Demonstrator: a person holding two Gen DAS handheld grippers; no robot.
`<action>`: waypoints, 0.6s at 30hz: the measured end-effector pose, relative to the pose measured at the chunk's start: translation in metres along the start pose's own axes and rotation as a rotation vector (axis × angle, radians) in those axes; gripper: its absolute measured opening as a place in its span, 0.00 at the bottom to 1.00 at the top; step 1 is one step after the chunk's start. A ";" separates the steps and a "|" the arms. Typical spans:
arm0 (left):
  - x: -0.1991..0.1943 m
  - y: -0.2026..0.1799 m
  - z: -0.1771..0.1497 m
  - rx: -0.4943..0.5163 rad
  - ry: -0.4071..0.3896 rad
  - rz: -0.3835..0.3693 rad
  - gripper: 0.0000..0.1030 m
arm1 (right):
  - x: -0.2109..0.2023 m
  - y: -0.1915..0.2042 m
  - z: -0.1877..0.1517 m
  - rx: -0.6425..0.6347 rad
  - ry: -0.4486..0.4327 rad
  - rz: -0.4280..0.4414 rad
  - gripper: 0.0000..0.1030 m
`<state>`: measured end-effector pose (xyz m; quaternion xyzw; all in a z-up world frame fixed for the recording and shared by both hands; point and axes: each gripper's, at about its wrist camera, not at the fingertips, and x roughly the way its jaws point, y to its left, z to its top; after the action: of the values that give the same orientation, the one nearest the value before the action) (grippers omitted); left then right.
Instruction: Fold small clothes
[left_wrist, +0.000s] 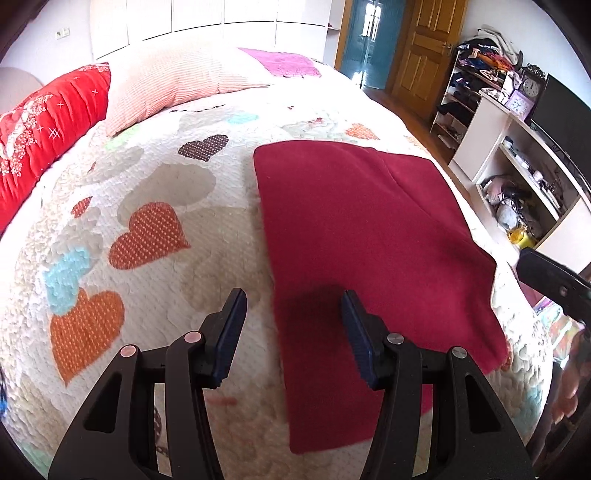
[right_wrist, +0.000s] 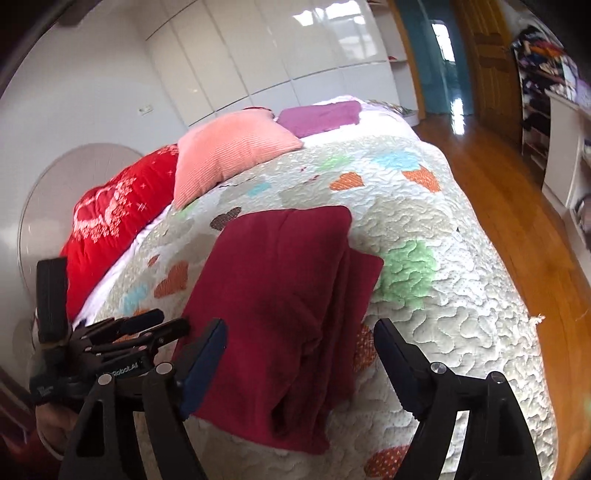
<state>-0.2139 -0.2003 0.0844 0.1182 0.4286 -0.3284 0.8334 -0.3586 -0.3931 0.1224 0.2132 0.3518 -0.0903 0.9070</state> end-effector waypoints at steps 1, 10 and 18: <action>0.001 0.002 0.002 -0.008 0.001 -0.014 0.51 | 0.006 -0.004 0.002 0.019 0.007 0.011 0.78; 0.031 0.030 0.012 -0.158 0.073 -0.238 0.70 | 0.064 -0.031 0.006 0.122 0.102 0.049 0.84; 0.058 0.027 0.016 -0.211 0.104 -0.335 0.78 | 0.095 -0.039 0.006 0.175 0.128 0.163 0.87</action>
<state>-0.1616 -0.2132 0.0463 -0.0260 0.5168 -0.4092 0.7516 -0.2973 -0.4317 0.0502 0.3248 0.3811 -0.0332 0.8650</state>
